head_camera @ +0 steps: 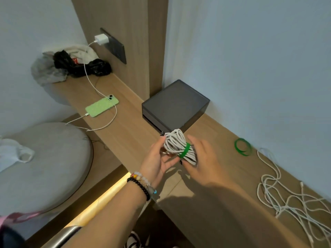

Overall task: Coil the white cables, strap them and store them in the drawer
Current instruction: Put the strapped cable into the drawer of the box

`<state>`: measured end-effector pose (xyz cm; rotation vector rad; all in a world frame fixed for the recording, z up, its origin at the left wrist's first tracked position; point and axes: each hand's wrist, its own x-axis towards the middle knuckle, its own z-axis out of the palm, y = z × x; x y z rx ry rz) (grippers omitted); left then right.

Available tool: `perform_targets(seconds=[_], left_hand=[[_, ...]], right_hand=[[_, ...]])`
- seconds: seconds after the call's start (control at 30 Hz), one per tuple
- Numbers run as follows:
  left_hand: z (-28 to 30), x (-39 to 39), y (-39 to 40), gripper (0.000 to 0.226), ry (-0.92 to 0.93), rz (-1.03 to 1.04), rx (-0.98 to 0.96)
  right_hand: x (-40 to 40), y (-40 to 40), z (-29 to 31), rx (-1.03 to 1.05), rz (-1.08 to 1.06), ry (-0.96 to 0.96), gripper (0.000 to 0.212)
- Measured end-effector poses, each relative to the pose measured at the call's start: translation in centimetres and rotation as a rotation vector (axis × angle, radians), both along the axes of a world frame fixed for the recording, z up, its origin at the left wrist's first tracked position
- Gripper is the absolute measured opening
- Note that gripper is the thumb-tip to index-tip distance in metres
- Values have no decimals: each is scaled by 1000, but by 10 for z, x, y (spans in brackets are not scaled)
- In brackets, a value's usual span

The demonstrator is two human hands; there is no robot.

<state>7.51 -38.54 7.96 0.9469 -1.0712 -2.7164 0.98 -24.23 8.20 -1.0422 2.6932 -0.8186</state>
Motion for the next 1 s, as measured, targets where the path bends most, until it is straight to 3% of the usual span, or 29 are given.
perform_targets(seconds=[0.17, 0.3, 0.5, 0.7, 0.9, 1.0], left_hand=[[-8, -5, -36, 35, -31, -140, 11], [-18, -14, -58, 36, -92, -214, -9], [-32, -40, -95, 35, -84, -269, 68], [-44, -79, -134, 33, -149, -259, 106], [-60, -113, -169, 34, -261, -230, 80], [-70, -124, -170, 19, -380, -212, 82]], right_hand=[[6, -33, -16, 118, 2, 182, 76], [4, -54, -34, 25, -69, 187, 73], [-24, -84, -40, -89, -159, -116, 69], [-58, -122, -48, -204, -245, -112, 59], [-87, -148, -51, -254, -282, -61, 63], [-93, -152, -48, -278, -379, -147, 66]])
